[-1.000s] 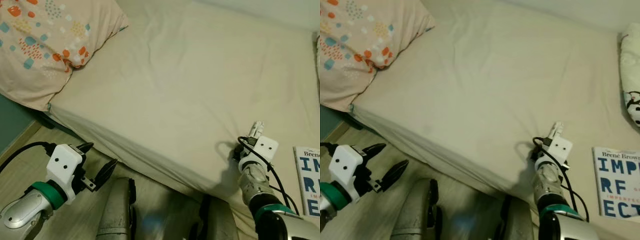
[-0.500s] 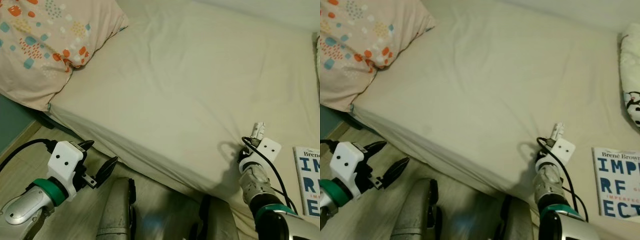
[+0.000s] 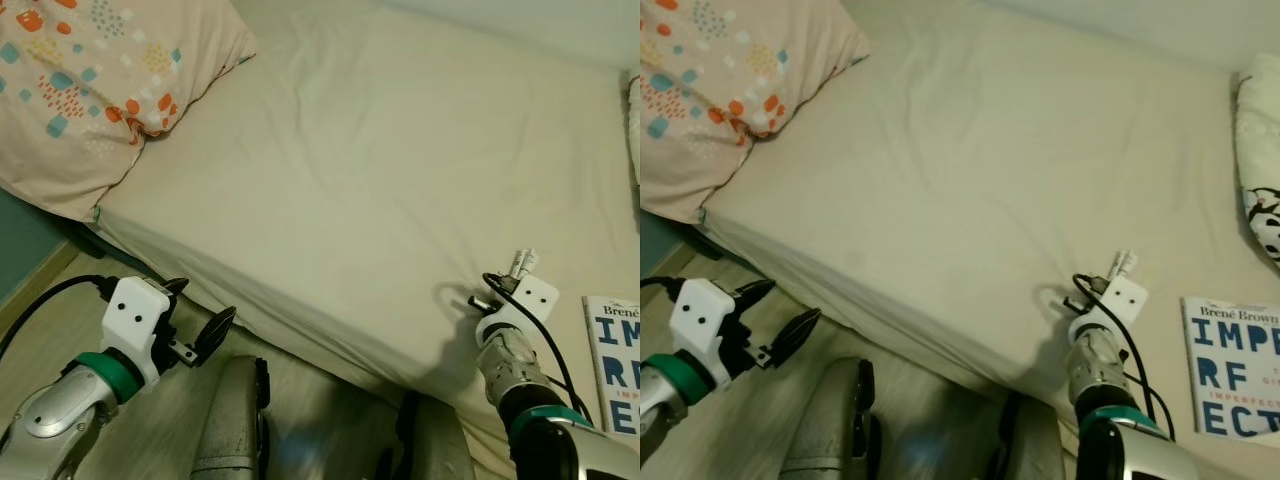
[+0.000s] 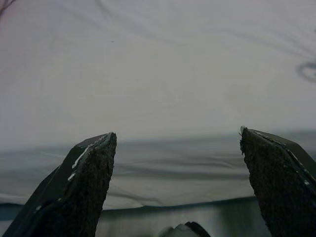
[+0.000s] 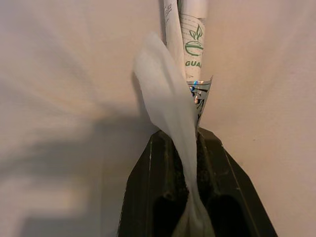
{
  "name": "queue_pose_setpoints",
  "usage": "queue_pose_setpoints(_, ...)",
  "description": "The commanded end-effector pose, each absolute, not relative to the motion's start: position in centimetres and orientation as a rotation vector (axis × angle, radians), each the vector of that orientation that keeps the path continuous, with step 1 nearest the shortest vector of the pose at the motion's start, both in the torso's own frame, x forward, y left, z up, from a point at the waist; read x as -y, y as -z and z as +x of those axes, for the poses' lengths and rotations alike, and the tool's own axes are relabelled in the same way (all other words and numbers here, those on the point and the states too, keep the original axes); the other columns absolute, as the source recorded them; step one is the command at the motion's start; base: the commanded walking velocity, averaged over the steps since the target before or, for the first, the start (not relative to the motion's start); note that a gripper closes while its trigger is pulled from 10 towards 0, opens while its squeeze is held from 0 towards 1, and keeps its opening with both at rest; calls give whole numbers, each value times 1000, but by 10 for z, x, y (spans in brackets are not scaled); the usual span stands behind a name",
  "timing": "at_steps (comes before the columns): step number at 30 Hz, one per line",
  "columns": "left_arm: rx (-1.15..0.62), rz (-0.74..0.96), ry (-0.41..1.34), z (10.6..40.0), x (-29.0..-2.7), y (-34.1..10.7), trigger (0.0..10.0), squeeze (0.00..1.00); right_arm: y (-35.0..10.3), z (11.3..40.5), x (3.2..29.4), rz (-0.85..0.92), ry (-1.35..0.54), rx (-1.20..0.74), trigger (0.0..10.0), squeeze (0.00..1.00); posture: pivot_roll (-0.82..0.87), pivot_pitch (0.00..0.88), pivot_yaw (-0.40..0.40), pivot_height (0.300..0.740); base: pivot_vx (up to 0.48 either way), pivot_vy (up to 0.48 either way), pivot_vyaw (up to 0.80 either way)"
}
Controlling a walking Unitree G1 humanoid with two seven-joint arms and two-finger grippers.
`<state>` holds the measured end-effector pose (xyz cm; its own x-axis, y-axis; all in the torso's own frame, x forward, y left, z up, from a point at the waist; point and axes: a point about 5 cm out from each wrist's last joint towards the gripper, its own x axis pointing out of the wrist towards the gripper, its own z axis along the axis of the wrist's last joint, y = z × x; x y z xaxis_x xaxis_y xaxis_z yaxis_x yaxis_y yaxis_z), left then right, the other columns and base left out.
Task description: Clean up the room
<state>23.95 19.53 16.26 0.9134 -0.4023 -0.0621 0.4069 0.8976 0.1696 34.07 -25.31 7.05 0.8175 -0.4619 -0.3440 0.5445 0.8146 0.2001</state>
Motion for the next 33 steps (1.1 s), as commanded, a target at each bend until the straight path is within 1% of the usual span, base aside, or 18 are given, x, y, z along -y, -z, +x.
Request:
queue_pose_setpoints(1,-60,181,396,242,-198,-152,10000,0,-57,335,247,319,537,-351,0,0,325,194,24,585,0,0,0)
queue_pose_setpoints(7,-103,193,322,252,-201,-137,10000,0,-61,339,241,328,500,-324,0,0,265,153,-7,585,0,0,0)
queue_pose_setpoints(9,-103,193,322,252,-201,-137,10000,0,-61,339,241,328,500,-324,0,0,265,153,-7,585,0,0,0)
queue_pose_setpoints(11,-125,187,270,260,-198,-128,10000,0,-61,341,232,351,456,-305,0,0,220,125,-17,585,0,0,0)
queue_pose_setpoints(12,-125,187,270,260,-198,-128,10000,0,-61,341,232,351,456,-305,0,0,220,125,-17,585,0,0,0)
queue_pose_setpoints(13,-148,180,225,266,-194,-119,10000,0,-56,340,219,372,400,-291,0,0,192,106,-8,585,0,0,0)
queue_pose_setpoints(14,-160,180,215,269,-192,-115,10000,0,-53,338,212,375,372,-287,0,0,182,98,-4,585,0,0,0)
queue_pose_setpoints(20,-178,190,209,280,-183,-105,10000,0,-40,325,194,361,295,-257,0,0,139,70,21,585,0,0,0)
queue_pose_setpoints(24,-176,198,212,286,-180,-104,10000,0,-41,322,188,366,255,-220,0,0,116,64,29,585,0,0,0)
queue_pose_setpoints(25,-170,194,207,289,-178,-105,10000,0,-45,320,182,368,215,-190,0,0,107,53,25,585,0,0,0)
queue_pose_setpoints(27,-170,194,207,289,-178,-105,10000,0,-45,320,182,368,215,-190,0,0,107,53,25,585,0,0,0)
queue_pose_setpoints(29,-154,189,197,293,-174,-104,10000,0,-58,318,163,352,108,-113,0,0,102,35,11,585,0,0,0)
queue_pose_setpoints(30,-162,188,185,293,-172,-102,10000,0,-64,317,154,334,51,-76,4431,0,104,29,15,585,0,0,0)
queue_pose_setpoints(31,-167,190,175,292,-171,-98,10000,0,-65,315,149,312,12,-58,10000,0,109,4,12,585,0,0,0)
queue_pose_setpoints(33,-167,189,167,292,-170,-96,10000,0,-66,313,146,284,-14,-47,10000,0,109,4,12,585,0,0,0)
